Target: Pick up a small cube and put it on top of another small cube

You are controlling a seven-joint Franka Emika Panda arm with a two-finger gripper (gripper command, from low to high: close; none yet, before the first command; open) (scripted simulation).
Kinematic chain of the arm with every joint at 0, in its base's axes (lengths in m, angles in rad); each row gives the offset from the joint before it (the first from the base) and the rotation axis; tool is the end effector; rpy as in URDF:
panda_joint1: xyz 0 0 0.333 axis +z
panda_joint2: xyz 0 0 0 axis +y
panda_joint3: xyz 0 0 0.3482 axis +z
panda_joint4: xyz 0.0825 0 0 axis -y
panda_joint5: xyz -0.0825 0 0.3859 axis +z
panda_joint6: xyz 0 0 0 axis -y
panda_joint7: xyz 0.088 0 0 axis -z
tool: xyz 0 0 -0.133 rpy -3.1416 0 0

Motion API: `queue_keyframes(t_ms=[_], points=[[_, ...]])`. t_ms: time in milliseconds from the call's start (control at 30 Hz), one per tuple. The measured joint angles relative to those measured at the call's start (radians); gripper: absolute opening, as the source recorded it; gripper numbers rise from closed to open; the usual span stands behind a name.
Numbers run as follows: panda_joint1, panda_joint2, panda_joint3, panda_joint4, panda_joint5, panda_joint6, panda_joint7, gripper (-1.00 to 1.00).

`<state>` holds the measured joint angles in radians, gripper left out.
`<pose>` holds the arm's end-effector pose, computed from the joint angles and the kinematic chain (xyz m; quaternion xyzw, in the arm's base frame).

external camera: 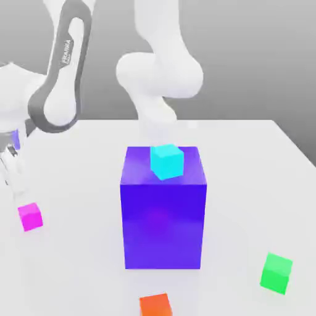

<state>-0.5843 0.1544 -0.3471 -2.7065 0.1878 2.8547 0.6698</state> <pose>0.2322 -0.3371 0.1870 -0.6305 0.7762 -0.0038 0.0001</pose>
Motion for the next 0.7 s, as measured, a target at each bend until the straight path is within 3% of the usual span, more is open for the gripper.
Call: queue_keyframes(t_ms=[133, 167, 400, 600, 700], points=[[-0.118, 0.144, 0.146, 0.029, 0.136, 0.107, -0.103, 0.00], [-0.148, 0.175, 0.180, 0.036, 0.157, 0.132, -0.120, -1.00], [-0.155, 0.180, 0.188, 0.037, 0.159, 0.135, -0.121, -1.00], [-0.053, -0.012, 0.042, -0.008, -0.039, -0.007, 0.030, -1.00], [0.018, -0.024, 0.074, 0.025, -0.081, -0.043, 0.141, -1.00]])
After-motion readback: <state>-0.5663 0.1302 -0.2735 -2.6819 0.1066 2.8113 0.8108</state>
